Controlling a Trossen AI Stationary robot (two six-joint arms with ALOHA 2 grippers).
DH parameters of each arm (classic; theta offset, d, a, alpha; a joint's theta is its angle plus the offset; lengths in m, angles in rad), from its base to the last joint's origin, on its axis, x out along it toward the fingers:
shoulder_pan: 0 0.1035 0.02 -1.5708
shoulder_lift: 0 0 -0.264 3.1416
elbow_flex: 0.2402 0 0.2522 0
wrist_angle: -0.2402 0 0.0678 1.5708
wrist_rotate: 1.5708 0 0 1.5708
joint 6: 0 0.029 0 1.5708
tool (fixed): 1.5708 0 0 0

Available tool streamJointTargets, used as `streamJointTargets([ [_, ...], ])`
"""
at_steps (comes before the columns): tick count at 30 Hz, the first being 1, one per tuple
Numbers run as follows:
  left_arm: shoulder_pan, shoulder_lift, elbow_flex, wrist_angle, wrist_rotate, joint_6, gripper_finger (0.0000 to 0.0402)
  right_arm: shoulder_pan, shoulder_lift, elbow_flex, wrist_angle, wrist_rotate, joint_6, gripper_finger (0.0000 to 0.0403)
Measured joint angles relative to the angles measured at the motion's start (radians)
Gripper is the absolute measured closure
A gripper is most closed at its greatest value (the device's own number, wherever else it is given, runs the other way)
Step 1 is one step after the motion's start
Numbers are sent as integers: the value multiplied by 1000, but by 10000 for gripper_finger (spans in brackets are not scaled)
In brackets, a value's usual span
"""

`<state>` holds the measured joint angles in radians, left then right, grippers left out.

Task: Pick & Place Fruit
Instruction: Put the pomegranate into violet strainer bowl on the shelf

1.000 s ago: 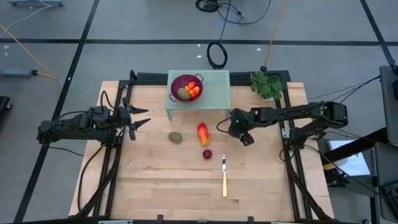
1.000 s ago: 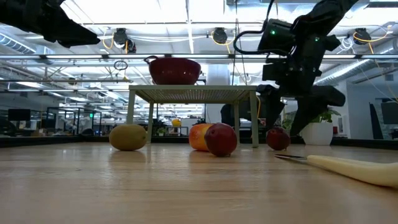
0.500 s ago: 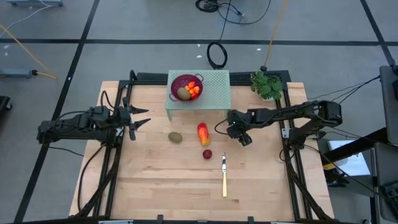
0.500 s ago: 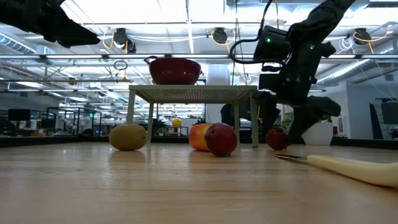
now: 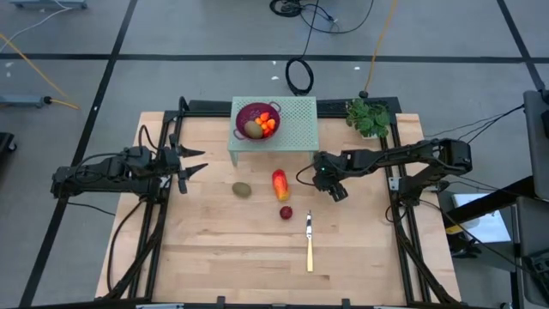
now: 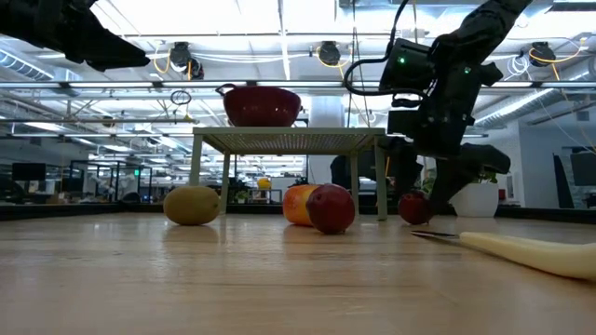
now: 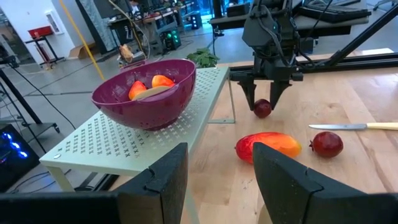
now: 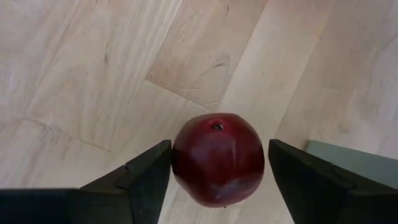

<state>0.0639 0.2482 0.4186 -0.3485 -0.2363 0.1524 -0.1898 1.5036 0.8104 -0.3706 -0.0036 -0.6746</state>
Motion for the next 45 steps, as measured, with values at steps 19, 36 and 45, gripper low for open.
streamJointTargets([
  [19,0,0,0,0,0,0,220,3,-9,0,-7,0,46,203],
  [36,0,0,0,1,2,-7,220,154,-158,1,33,117,189,206],
  [45,0,0,0,1,28,-30,220,216,-226,2,253,140,462,207],
])
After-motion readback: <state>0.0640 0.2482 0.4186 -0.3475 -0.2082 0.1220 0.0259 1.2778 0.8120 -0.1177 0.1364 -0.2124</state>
